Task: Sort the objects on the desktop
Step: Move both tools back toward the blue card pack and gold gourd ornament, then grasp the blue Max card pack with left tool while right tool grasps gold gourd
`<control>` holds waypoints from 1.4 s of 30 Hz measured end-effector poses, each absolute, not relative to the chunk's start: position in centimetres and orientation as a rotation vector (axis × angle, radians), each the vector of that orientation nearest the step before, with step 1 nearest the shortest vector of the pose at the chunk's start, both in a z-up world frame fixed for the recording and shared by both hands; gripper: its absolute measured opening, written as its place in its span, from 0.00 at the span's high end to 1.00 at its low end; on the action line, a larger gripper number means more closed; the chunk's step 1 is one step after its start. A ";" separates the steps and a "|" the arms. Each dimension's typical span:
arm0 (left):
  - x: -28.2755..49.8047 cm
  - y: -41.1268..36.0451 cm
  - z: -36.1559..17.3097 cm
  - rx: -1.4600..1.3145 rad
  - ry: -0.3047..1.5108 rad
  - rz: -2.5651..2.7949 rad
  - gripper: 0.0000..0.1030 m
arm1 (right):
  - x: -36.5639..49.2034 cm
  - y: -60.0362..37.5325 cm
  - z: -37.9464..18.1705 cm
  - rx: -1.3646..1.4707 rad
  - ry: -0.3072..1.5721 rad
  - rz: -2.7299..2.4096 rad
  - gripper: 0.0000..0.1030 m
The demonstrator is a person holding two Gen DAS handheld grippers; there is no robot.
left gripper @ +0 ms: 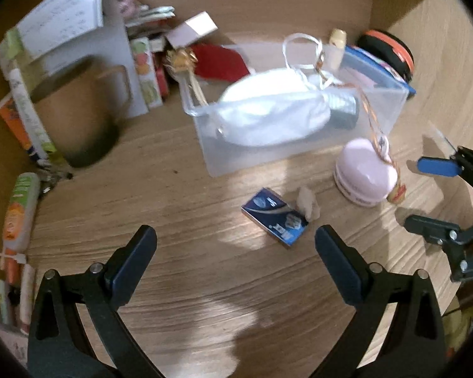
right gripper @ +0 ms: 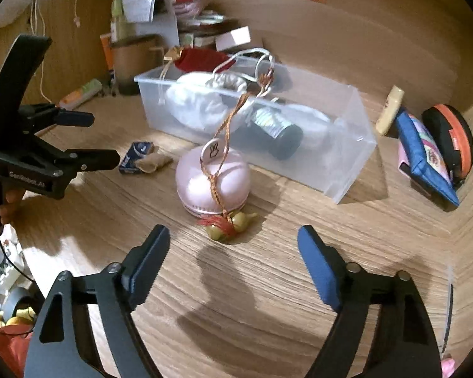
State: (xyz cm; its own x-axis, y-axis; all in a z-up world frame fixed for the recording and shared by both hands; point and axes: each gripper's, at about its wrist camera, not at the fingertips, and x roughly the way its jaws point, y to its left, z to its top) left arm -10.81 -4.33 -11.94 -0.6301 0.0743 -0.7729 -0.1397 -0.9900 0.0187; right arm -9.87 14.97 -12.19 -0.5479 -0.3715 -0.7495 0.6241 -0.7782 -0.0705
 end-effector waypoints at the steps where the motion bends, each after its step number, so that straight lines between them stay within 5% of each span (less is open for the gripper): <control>1: -11.0 -4.1 -12.2 -1.299 0.127 2.718 0.01 | -10.1 14.9 -12.4 1.026 0.441 -2.294 0.31; 22: -13.6 -3.3 -13.3 -1.296 0.192 2.554 0.10 | -12.3 14.6 -13.2 1.101 0.421 -2.219 0.48; 31: -13.9 -3.3 -13.0 -1.276 0.192 2.565 0.26 | -12.1 14.4 -13.0 1.059 0.420 -2.207 0.64; 35: -13.5 -2.7 -12.9 -1.253 0.223 2.557 0.39 | -12.0 14.3 -13.0 1.059 0.414 -2.210 0.63; 42: -13.0 -2.2 -12.8 -1.270 0.240 2.534 0.45 | -11.7 14.4 -13.1 1.055 0.416 -2.207 0.64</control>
